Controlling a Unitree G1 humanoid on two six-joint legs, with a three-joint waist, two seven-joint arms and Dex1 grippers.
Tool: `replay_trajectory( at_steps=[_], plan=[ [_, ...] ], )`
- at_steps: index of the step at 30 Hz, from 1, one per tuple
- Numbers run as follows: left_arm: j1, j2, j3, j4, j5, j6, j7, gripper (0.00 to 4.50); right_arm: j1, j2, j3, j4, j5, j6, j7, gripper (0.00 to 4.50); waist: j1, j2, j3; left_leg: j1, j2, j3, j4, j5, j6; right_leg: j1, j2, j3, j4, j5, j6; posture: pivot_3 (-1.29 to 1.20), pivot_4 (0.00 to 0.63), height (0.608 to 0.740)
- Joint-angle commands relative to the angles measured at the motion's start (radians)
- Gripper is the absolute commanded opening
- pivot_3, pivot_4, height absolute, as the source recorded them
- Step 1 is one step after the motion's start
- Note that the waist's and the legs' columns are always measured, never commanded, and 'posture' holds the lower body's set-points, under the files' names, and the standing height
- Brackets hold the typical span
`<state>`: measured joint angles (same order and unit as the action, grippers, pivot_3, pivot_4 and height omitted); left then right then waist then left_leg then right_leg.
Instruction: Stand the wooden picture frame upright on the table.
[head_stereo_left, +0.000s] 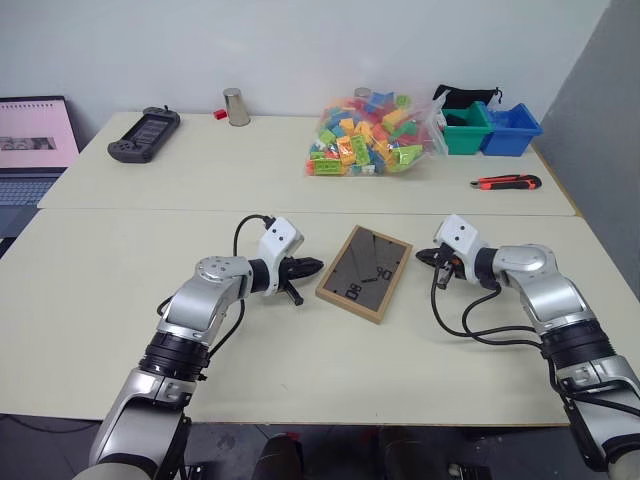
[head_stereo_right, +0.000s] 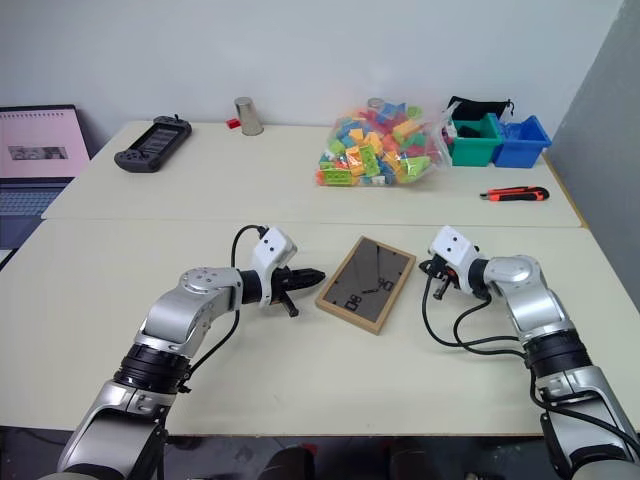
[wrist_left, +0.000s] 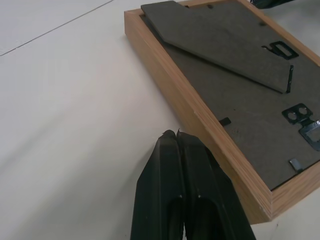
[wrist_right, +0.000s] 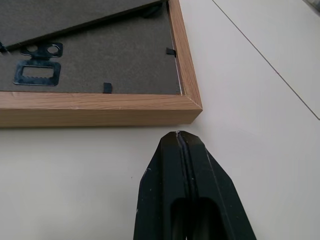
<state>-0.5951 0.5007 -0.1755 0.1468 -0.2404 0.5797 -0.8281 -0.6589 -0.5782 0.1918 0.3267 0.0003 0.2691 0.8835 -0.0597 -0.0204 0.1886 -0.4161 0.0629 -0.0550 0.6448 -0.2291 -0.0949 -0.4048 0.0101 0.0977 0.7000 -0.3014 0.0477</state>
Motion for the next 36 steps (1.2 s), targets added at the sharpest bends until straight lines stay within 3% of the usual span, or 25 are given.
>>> replay_trajectory(
  at_steps=[1, 9, 17, 28, 32, 36],
  plan=[
    [0.023, 0.011, -0.01, -0.091, -0.001, 0.015, -0.021, 0.04, -0.052, 0.035, 0.017, 0.005, -0.027, -0.035, -0.021, 0.0, -0.001, 0.0, 0.0, 0.0, 0.0, 0.0, 0.0, 0.0, 0.0, 0.0, 0.0, 0.0, 0.0, 0.0, 0.0, 0.0, 0.15, 0.74],
    [0.102, 0.035, -0.019, -0.242, -0.008, 0.091, -0.016, 0.04, -0.096, 0.14, 0.038, 0.015, -0.025, -0.027, -0.023, 0.0, -0.004, 0.0, 0.0, 0.0, 0.0, 0.0, 0.0, 0.0, 0.0, 0.0, 0.0, 0.0, 0.001, 0.0, 0.0, 0.0, 0.15, 0.74],
    [0.161, 0.069, 0.025, -0.326, -0.012, 0.148, 0.012, 0.04, -0.083, 0.166, 0.039, -0.019, -0.02, -0.006, -0.001, 0.0, 0.001, 0.0, 0.0, 0.0, 0.0, -0.001, 0.0, 0.0, 0.0, 0.0, 0.0, 0.0, 0.001, 0.0, 0.0, 0.0, 0.15, 0.74],
    [0.164, 0.122, 0.078, -0.289, -0.008, 0.133, 0.027, 0.04, -0.057, 0.057, -0.029, -0.038, 0.0, 0.026, 0.012, 0.0, 0.003, 0.0, 0.0, 0.0, 0.0, -0.001, 0.0, 0.0, 0.0, 0.0, 0.0, 0.0, 0.001, 0.0, 0.0, 0.0, 0.15, 0.74],
    [0.151, 0.119, 0.063, -0.26, 0.004, 0.112, 0.025, 0.04, -0.007, -0.022, 0.009, -0.07, -0.039, 0.006, 0.051, 0.0, 0.003, 0.0, 0.0, 0.0, 0.0, -0.001, 0.0, 0.0, 0.0, 0.0, 0.0, 0.0, 0.001, 0.0, 0.0, 0.0, 0.15, 0.74],
    [0.127, 0.105, 0.046, -0.223, 0.016, 0.094, 0.029, 0.04, 0.027, -0.033, 0.036, -0.093, -0.055, 0.013, 0.049, 0.0, 0.001, 0.0, 0.0, 0.0, 0.0, -0.001, 0.0, 0.0, 0.0, 0.0, 0.0, 0.0, 0.001, 0.0, 0.0, 0.0, 0.15, 0.74]
  ],
)
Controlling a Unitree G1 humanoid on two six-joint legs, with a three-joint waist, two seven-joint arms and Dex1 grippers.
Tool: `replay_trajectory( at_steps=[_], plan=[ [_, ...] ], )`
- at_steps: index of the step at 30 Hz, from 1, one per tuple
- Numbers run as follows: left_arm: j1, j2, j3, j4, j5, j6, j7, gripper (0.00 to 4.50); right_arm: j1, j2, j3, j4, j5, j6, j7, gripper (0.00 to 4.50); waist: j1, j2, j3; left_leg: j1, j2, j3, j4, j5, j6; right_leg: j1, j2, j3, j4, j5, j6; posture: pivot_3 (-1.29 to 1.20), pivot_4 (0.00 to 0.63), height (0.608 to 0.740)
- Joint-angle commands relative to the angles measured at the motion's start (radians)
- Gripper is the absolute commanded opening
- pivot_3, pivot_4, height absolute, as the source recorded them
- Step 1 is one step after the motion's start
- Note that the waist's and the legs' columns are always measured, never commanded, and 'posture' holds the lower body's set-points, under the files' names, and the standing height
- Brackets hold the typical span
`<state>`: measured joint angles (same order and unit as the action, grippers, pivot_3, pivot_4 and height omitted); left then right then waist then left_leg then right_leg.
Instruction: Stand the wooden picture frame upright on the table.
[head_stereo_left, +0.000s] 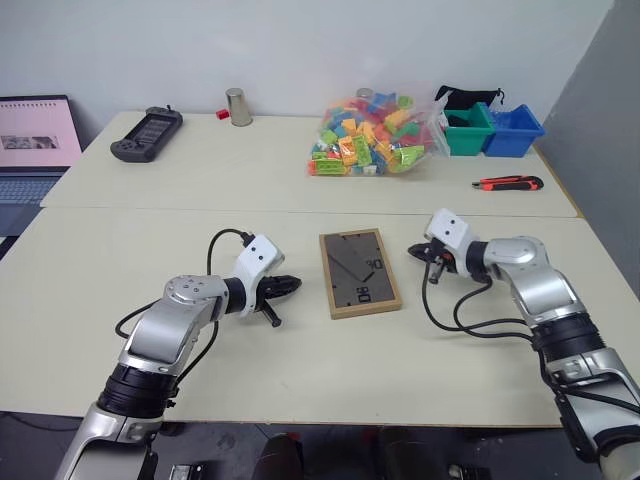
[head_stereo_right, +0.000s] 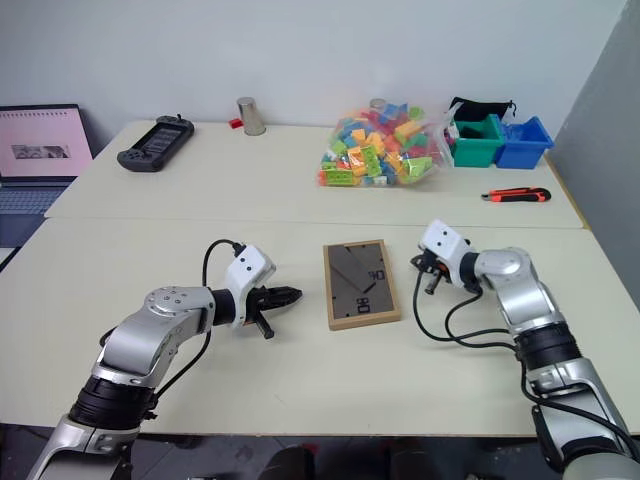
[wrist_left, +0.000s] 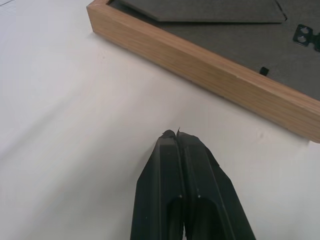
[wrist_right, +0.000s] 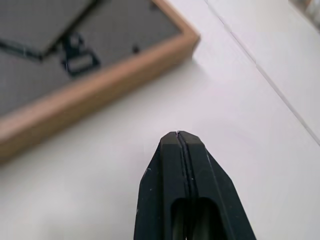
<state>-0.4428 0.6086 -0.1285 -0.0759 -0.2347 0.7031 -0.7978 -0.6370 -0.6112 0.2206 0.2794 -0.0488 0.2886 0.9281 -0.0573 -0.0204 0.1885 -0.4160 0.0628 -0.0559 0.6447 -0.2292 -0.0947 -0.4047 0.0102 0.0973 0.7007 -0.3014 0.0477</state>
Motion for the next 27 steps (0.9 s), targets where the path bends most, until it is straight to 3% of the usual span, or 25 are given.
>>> replay_trajectory(
  at_steps=[1, 6, 15, 27],
  plan=[
    [-0.033, -0.007, -0.006, 0.011, 0.014, -0.035, 0.0, 0.04, 0.011, 0.009, 0.011, -0.057, -0.003, 0.004, 0.004, 0.0, -0.005, 0.0, 0.0, 0.0, 0.0, 0.0, 0.0, 0.0, 0.0, 0.0, 0.0, 0.0, 0.0, 0.0, 0.0, 0.0, 0.15, 0.74],
    [-0.075, -0.039, -0.051, 0.056, 0.03, -0.051, -0.013, 0.04, -0.006, 0.115, 0.042, -0.064, -0.017, 0.041, -0.052, 0.0, -0.008, 0.0, 0.0, 0.001, 0.0, 0.0, 0.0, 0.0, 0.0, 0.0, 0.001, 0.0, 0.001, 0.0, 0.0, 0.0, 0.15, 0.74],
    [-0.072, -0.032, -0.055, 0.072, 0.048, -0.07, -0.018, 0.04, -0.033, 0.207, 0.079, -0.115, 0.003, 0.086, -0.04, 0.0, -0.007, 0.0, 0.0, 0.001, 0.0, 0.0, 0.0, 0.0, 0.0, 0.0, 0.001, 0.0, 0.001, 0.0, 0.0, 0.0, 0.15, 0.74],
    [0.014, 0.071, 0.029, -0.014, 0.025, -0.039, -0.035, 0.04, -0.049, 0.276, 0.146, -0.125, 0.001, 0.073, -0.003, 0.0, -0.014, 0.0, 0.0, 0.001, 0.0, -0.001, 0.0, 0.0, 0.0, 0.0, 0.001, 0.0, 0.002, 0.0, 0.0, 0.0, 0.15, 0.74]
  ],
)
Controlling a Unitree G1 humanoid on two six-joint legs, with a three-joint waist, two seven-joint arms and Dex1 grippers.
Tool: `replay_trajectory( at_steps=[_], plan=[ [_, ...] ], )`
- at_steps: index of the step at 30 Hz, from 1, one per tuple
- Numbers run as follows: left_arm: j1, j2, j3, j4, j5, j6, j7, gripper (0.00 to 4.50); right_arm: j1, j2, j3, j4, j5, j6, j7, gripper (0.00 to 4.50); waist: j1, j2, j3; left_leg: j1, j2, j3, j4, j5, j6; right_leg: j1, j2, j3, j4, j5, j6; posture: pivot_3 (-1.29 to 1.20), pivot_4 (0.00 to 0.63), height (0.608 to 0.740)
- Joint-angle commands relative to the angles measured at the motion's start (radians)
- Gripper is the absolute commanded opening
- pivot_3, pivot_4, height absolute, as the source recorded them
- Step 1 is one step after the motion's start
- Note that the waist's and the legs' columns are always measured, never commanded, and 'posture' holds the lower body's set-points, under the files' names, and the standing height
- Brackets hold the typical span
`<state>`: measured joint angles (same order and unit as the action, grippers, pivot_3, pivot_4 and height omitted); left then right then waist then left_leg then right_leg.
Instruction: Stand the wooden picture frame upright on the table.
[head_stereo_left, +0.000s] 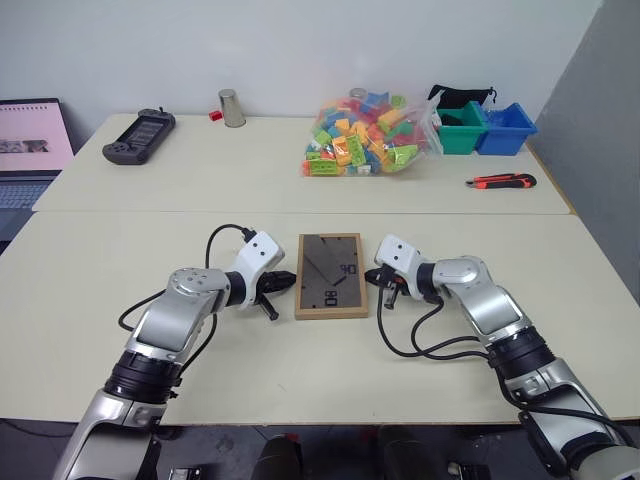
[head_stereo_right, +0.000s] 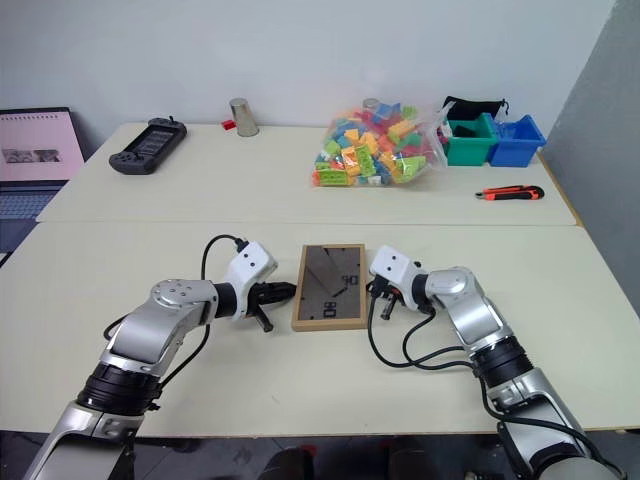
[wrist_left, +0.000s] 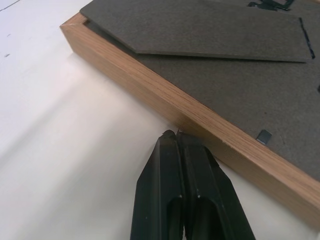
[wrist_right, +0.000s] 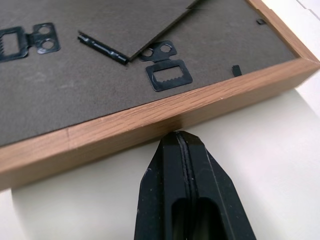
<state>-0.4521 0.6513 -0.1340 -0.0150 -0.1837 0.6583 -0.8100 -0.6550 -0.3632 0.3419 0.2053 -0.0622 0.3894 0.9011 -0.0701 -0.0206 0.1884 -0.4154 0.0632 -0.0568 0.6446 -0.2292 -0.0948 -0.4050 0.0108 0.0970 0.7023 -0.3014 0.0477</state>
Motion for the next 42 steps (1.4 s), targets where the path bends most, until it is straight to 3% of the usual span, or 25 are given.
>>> replay_trajectory(
  at_steps=[1, 14, 22, 32, 38, 42],
  plan=[
    [0.033, 0.036, 0.04, -0.086, -0.03, 0.011, -0.027, 0.04, -0.033, 0.034, 0.031, -0.049, 0.015, -0.031, 0.028, 0.0, -0.003, 0.0, 0.0, 0.0, 0.0, 0.0, 0.0, 0.0, 0.0, 0.0, 0.0, 0.0, 0.0, 0.0, 0.0, 0.0, 0.15, 0.74],
    [0.108, 0.078, 0.076, -0.182, -0.052, 0.061, -0.034, 0.04, -0.061, 0.066, 0.068, -0.014, -0.001, -0.071, 0.036, 0.0, -0.004, 0.0, 0.0, 0.0, 0.0, 0.0, 0.0, 0.0, 0.0, 0.0, 0.0, 0.0, 0.0, 0.0, 0.0, 0.0, 0.15, 0.74],
    [0.115, 0.098, 0.085, -0.194, -0.073, 0.068, -0.038, 0.04, -0.057, -0.001, 0.058, 0.017, -0.015, -0.11, 0.043, 0.0, -0.004, 0.0, 0.0, 0.0, 0.0, 0.0, 0.0, 0.0, 0.0, 0.0, 0.0, 0.0, 0.0, 0.0, 0.0, 0.0, 0.15, 0.74],
    [0.091, 0.166, 0.115, -0.092, -0.067, 0.006, -0.08, 0.04, -0.065, -0.173, 0.012, 0.074, -0.007, -0.19, 0.135, 0.0, -0.004, 0.0, 0.0, 0.0, 0.0, 0.0, 0.0, 0.0, 0.0, 0.0, 0.0, 0.0, 0.0, 0.0, 0.0, 0.0, 0.15, 0.74],
    [0.07, 0.196, 0.206, -0.055, -0.177, 0.067, -0.155, 0.04, -0.116, -0.235, -0.023, 0.115, 0.031, -0.224, 0.226, 0.0, -0.004, 0.0, 0.0, 0.0, 0.0, 0.0, 0.0, 0.0, 0.0, 0.0, 0.0, 0.0, 0.0, 0.0, 0.0, 0.0, 0.15, 0.74],
    [0.012, 0.19, 0.301, -0.051, -0.393, 0.327, -0.219, 0.66, -0.149, -0.242, -0.035, 0.136, 0.057, -0.228, 0.293, 0.0, -0.005, 0.0, 0.0, 0.0, 0.0, 0.0, 0.0, 0.0, 0.0, 0.0, 0.0, -0.001, 0.0, 0.0, 0.0, 0.0, 0.15, 0.74]
  ],
)
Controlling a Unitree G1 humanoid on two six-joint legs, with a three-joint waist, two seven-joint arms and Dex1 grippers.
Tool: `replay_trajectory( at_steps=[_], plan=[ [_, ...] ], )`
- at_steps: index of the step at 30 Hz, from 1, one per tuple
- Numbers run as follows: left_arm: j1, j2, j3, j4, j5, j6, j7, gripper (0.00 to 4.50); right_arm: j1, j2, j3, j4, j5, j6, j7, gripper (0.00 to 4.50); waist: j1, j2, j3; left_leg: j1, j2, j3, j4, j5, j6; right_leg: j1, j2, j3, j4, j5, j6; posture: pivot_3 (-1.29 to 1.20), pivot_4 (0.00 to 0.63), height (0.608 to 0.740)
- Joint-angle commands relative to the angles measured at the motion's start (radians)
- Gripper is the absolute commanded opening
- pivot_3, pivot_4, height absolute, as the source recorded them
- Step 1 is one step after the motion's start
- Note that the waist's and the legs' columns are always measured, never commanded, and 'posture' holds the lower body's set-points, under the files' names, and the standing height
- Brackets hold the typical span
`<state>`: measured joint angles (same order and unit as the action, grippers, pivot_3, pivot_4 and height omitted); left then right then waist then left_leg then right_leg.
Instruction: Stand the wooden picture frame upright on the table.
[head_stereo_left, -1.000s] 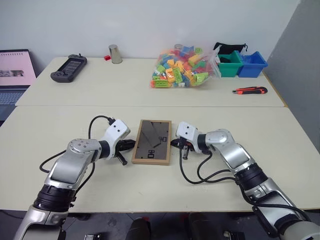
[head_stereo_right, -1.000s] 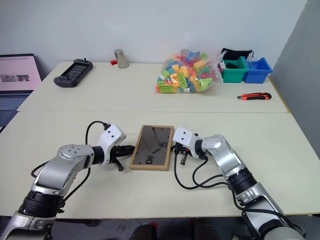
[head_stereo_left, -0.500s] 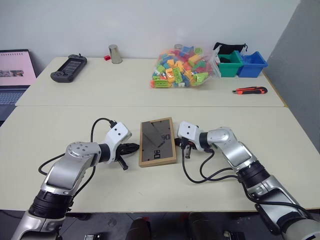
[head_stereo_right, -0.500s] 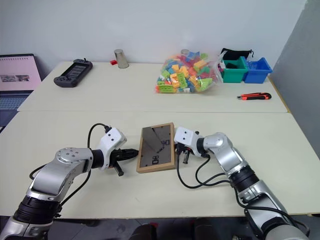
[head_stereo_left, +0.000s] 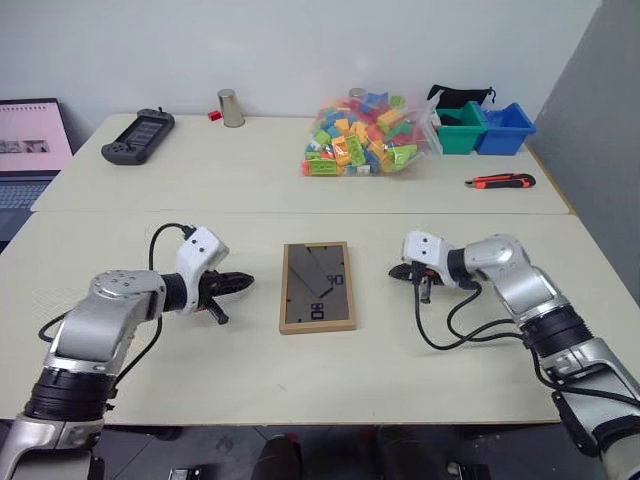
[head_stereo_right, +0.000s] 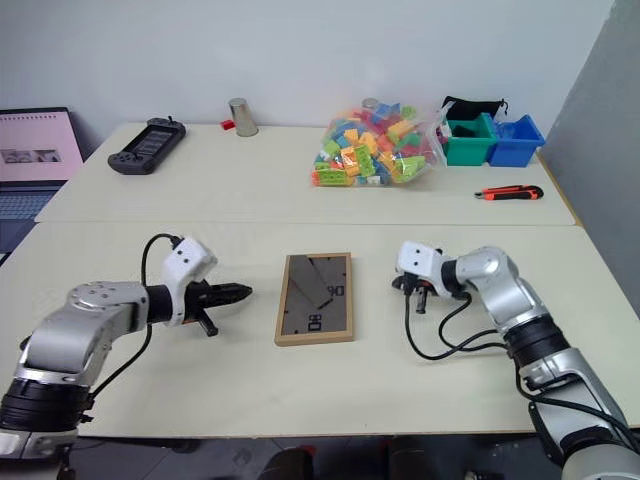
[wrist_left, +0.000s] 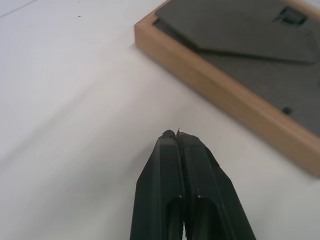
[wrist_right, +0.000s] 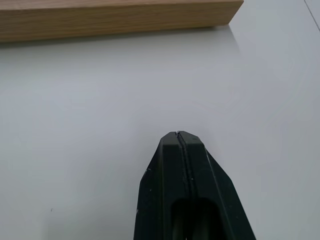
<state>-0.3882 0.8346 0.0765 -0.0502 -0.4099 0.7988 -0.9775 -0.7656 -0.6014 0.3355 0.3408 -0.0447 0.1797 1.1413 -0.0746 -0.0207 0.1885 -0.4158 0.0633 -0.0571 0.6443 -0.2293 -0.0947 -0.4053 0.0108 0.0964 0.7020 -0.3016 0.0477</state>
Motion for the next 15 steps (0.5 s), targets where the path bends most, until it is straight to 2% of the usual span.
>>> replay_trajectory(
  at_steps=[1, 5, 12, 15],
  plan=[
    [-0.065, 0.008, 0.109, -0.004, -0.219, 0.265, -0.062, 0.92, -0.047, -0.001, -0.025, 0.014, 0.036, -0.031, 0.061, 0.0, -0.002, 0.0, 0.0, 0.0, 0.0, 0.0, 0.0, 0.0, 0.0, 0.0, 0.0, 0.0, 0.0, 0.0, 0.0, 0.0, 0.15, 0.74],
    [-0.122, 0.018, 0.131, 0.072, -0.308, 0.455, -0.055, 1.8, -0.068, 0.016, -0.008, 0.062, 0.022, -0.079, 0.079, 0.0, -0.008, 0.0, 0.0, 0.0, 0.0, 0.0, 0.0, 0.0, 0.0, 0.0, 0.0, 0.0, 0.0, 0.0, 0.0, 0.0, 0.15, 0.74],
    [-0.267, 0.008, 0.095, 0.262, -0.305, 0.576, -0.019, 3.44, -0.064, 0.061, 0.003, 0.077, 0.012, -0.098, 0.083, 0.0, -0.008, 0.0, 0.0, 0.0, 0.0, -0.001, 0.001, 0.0, 0.0, 0.0, 0.0, -0.001, 0.001, 0.0, 0.0, 0.0, 0.15, 0.74],
    [-0.279, 0.015, 0.042, 0.297, -0.29, 0.586, -0.036, 4.09, -0.058, 0.073, 0.006, 0.068, 0.009, -0.108, 0.081, 0.0, -0.008, 0.0, 0.0, 0.0, 0.0, -0.001, 0.0, 0.0, 0.0, 0.0, 0.0, -0.001, 0.001, 0.0, 0.0, 0.0, 0.15, 0.74]
  ],
)
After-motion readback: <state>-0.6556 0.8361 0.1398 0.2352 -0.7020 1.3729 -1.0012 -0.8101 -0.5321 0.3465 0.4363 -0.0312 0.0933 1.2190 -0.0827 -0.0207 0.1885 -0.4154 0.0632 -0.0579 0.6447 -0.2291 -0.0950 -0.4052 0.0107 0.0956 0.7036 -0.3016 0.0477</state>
